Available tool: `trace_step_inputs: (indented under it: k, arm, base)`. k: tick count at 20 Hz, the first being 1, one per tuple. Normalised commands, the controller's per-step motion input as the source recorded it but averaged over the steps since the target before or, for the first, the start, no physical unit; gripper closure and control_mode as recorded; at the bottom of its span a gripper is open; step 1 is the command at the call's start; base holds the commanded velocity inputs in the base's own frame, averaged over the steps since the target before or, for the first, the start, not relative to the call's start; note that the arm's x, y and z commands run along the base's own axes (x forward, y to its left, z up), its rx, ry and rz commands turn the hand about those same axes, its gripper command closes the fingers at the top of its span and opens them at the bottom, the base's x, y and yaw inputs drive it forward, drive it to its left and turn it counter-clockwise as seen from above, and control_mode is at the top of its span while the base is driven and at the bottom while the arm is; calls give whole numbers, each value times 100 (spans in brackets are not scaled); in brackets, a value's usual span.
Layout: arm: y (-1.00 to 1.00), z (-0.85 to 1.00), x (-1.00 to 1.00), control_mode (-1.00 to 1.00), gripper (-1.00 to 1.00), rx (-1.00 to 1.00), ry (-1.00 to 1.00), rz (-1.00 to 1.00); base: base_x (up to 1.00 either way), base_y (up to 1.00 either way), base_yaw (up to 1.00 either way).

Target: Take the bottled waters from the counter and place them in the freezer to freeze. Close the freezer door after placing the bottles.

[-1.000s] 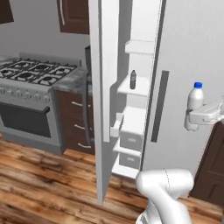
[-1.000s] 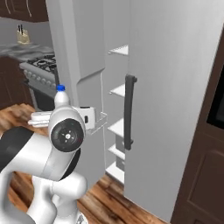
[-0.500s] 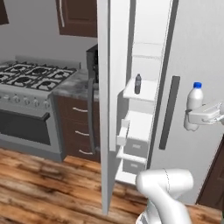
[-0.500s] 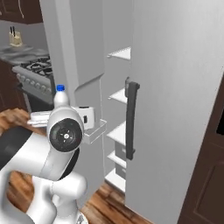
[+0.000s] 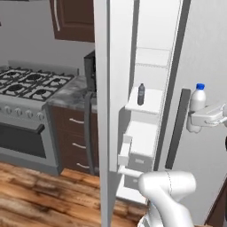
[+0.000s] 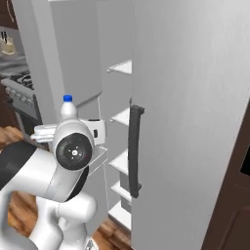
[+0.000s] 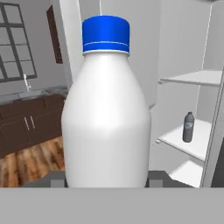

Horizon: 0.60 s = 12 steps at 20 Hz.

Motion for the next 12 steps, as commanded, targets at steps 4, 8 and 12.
trace_step_inputs:
  k: [4,8,12]
  arm:
    - [0,0,0,100,100,0,0,0]
    - [0,0,0,100,100,0,0,0]
    - [0,0,0,100,100,0,0,0]
  base:
    - [68,0,-1]
    - [44,6,-3]
    - [10,25,-6]
